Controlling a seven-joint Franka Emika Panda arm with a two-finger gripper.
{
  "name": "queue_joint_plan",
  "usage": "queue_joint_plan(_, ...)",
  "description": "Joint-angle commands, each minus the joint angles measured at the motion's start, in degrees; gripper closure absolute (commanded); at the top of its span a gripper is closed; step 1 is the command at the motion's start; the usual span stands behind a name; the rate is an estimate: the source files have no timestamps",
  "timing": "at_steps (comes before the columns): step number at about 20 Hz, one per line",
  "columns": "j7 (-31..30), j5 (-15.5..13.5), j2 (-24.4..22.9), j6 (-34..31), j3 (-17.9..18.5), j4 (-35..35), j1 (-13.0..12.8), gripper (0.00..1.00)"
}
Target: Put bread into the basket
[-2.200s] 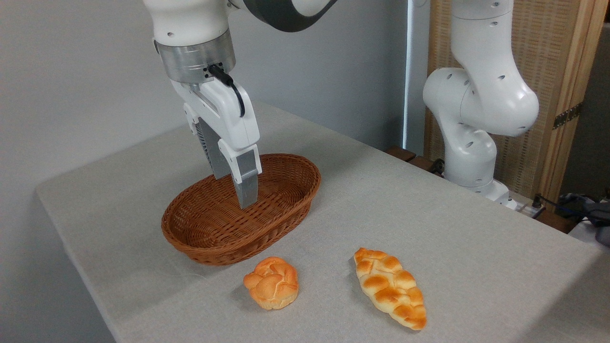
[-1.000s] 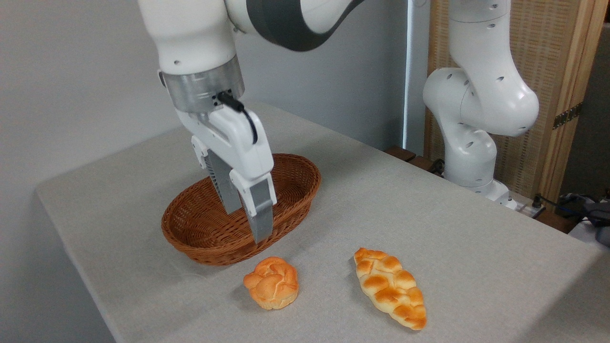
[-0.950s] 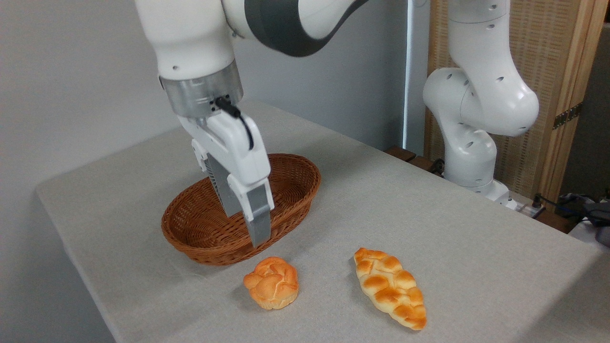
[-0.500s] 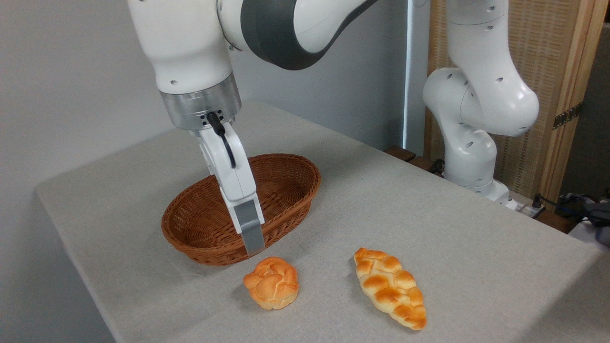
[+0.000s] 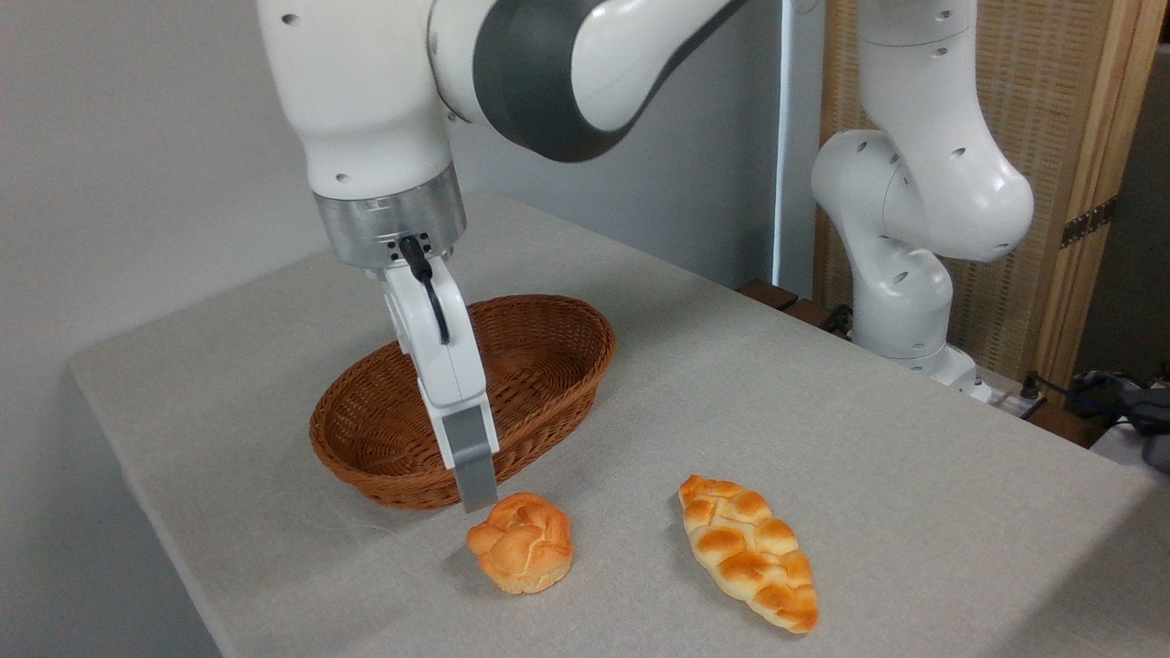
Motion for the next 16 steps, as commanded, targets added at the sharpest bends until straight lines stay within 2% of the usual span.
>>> queue_joint_plan(1, 7.9, 0.9, -6.0, 5.0, 0.5, -7.7, -0.4, 0.0)
queue_joint_plan(3, 16.2, 1.0, -6.4, 4.7, 0.5, -8.3, -0.4, 0.0)
queue_joint_plan(5, 20.0, 1.5, -6.5, 4.6, 0.6, -9.3, -0.4, 0.0)
queue_joint_plan(7, 25.9, 4.8, -6.5, 4.6, 0.4, -10.4, -0.6, 0.0)
queue_joint_plan(9, 33.6, 6.1, -6.4, 4.7, 0.3, -10.7, -0.6, 0.0)
queue_joint_plan(14, 43.0, 6.3, -4.9, 5.3, 0.0, -10.9, -0.7, 0.0)
queue_joint_plan(16, 44.2, 8.2, -3.9, 5.6, -0.4, -10.9, -1.1, 0.0)
